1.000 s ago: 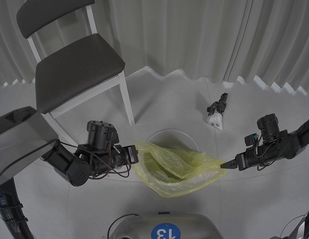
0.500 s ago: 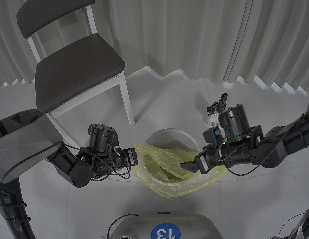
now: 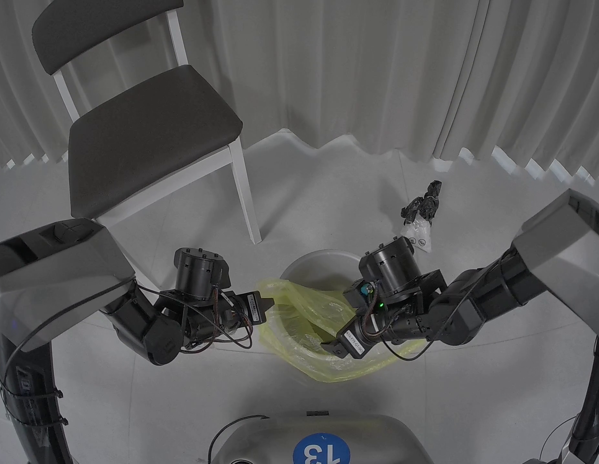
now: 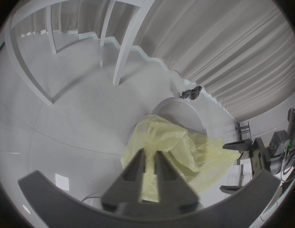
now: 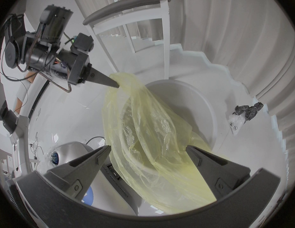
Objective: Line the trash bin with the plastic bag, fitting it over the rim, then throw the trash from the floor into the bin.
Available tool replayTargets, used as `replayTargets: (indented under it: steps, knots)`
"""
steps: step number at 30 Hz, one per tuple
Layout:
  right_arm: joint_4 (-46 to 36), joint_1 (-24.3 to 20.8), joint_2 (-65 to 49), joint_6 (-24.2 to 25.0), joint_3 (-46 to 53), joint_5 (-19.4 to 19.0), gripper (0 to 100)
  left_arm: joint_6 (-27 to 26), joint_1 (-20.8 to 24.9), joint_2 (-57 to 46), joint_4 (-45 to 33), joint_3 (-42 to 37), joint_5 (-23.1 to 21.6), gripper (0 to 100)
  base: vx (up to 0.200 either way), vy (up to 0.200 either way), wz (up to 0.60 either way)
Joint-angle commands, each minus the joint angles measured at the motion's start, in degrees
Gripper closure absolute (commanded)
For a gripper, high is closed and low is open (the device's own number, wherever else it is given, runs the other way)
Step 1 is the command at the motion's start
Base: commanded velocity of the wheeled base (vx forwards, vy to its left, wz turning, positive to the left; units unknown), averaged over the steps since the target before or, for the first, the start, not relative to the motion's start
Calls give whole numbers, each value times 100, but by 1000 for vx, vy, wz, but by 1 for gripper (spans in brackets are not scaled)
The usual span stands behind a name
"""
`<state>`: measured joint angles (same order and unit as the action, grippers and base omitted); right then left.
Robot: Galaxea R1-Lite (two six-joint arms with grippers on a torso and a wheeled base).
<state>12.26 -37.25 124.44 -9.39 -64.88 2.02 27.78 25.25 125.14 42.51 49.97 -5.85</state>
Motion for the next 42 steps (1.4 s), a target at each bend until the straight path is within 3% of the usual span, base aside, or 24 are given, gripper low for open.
replayTargets:
  steps: [1, 18, 19, 36, 42]
  knots:
    - [-5, -115, 353, -19, -139, 79, 0, -1, -20, -51, 73, -93, -4, 0, 0, 0, 0]
    - [13, -124, 1240, -555, -886, 510, 0, -1, -20, -244, 91, -242, 14, 0, 0, 0, 0]
    - [22, -107, 1267, -582, -913, 527, 100, -1, -20, -244, 91, -251, 14, 0, 0, 0, 0]
    - [-93, 632, 1161, -758, -1756, 536, 100, -1, -160, -675, 82, -409, -13, 0, 0, 0, 0]
    - [-901, 913, 1135, -854, -2916, 545, 100, -1, -178, -815, 100, -681, -56, 0, 0, 0, 0]
